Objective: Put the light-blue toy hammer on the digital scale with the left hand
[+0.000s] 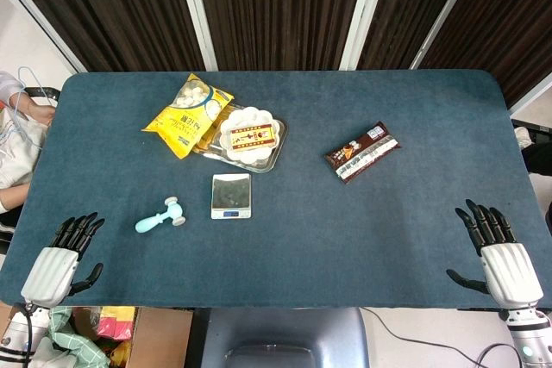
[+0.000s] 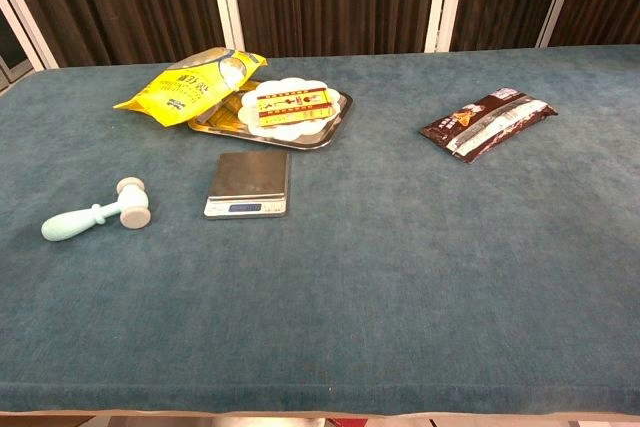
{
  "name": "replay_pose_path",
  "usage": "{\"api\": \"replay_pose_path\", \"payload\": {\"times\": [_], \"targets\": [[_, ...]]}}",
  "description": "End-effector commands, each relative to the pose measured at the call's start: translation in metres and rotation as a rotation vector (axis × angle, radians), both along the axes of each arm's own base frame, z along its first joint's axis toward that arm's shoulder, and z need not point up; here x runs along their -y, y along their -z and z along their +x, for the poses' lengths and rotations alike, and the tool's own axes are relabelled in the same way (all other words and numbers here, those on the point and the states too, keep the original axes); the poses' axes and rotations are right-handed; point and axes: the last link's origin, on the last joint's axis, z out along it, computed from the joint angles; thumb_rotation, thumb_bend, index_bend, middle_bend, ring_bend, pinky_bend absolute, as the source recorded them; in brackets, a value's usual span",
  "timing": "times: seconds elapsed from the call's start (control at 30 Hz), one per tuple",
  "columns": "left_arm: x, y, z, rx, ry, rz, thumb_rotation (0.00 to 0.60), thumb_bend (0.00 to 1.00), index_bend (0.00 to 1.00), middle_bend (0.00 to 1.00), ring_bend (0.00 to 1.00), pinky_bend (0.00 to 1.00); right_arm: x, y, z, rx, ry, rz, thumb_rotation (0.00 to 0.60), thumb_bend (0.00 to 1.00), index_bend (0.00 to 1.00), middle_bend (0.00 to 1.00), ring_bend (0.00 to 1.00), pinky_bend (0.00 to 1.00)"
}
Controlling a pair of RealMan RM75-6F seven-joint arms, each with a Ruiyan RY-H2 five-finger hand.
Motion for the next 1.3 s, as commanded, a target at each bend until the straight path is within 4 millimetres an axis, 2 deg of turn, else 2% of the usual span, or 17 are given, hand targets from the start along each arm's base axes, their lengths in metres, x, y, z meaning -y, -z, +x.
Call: {"api": "replay_pose_path", "payload": {"times": [0.03,0.13,0.2,0.27,0.33,0.37,0.47,0.6,0.8,0.97,1.3], "targets": [[0.001,0.001,-0.001,0.000,-0.028,0.012,0.600,0.40,0.00,0.00,0.00,0.06,-0.001,-0.001,0.000,0.000,0.005,-0.004,0.600,0.06,0.00,0.00,0.00,0.00],[-0.004,0.006,0.002,0.013,-0.039,0.019,0.600,0.39,0.00,0.00,0.02,0.09,-0.002,-0.002,-0.001,-0.005,0.017,-0.005,0.600,0.06,0.00,0.00,0.00,0.00],[-0.012,0.014,0.007,0.053,-0.034,0.034,0.600,0.38,0.00,0.00,0.15,0.23,-0.002,-0.002,-0.001,0.001,0.022,-0.003,0.600,0.06,0.00,0.00,0.00,0.00],[-0.023,0.026,0.013,0.091,-0.016,0.055,0.600,0.38,0.00,0.00,0.46,0.57,-0.001,-0.002,-0.002,-0.004,0.028,0.006,0.600,0.06,0.00,0.00,0.00,0.00],[-0.032,0.037,0.019,0.112,-0.013,0.057,0.600,0.37,0.01,0.04,0.68,0.80,-0.001,-0.001,-0.002,0.001,0.031,0.019,0.600,0.06,0.00,0.00,0.00,0.00],[-0.038,0.043,0.022,0.115,-0.013,0.054,0.600,0.37,0.03,0.07,0.75,0.87,0.000,-0.001,-0.002,0.002,0.032,0.023,0.600,0.06,0.00,0.00,0.00,0.00],[-0.058,0.065,0.029,0.078,-0.016,0.032,0.600,0.37,0.09,0.13,0.88,0.97,0.002,0.002,0.000,0.001,0.028,0.029,0.600,0.06,0.00,0.00,0.00,0.00],[-0.075,0.088,0.033,0.038,-0.055,0.017,0.600,0.37,0.14,0.16,0.95,1.00,0.003,0.004,0.000,0.000,0.026,0.035,0.600,0.06,0.00,0.00,0.00,0.00],[-0.083,0.113,0.031,-0.029,-0.100,0.035,0.600,0.37,0.23,0.24,0.99,1.00,0.004,0.005,0.000,0.006,0.027,0.041,0.600,0.06,0.00,0.00,0.00,0.00],[-0.089,0.123,0.026,-0.085,-0.134,0.025,0.600,0.36,0.26,0.24,0.99,1.00,0.003,0.004,0.001,0.017,0.017,0.060,0.600,0.06,0.00,0.00,0.00,0.00],[-0.102,0.138,0.022,-0.086,-0.174,0.042,0.600,0.36,0.33,0.30,1.00,1.00,0.002,0.003,0.000,0.025,0.018,0.072,0.600,0.06,0.00,0.00,0.00,0.00]]}}
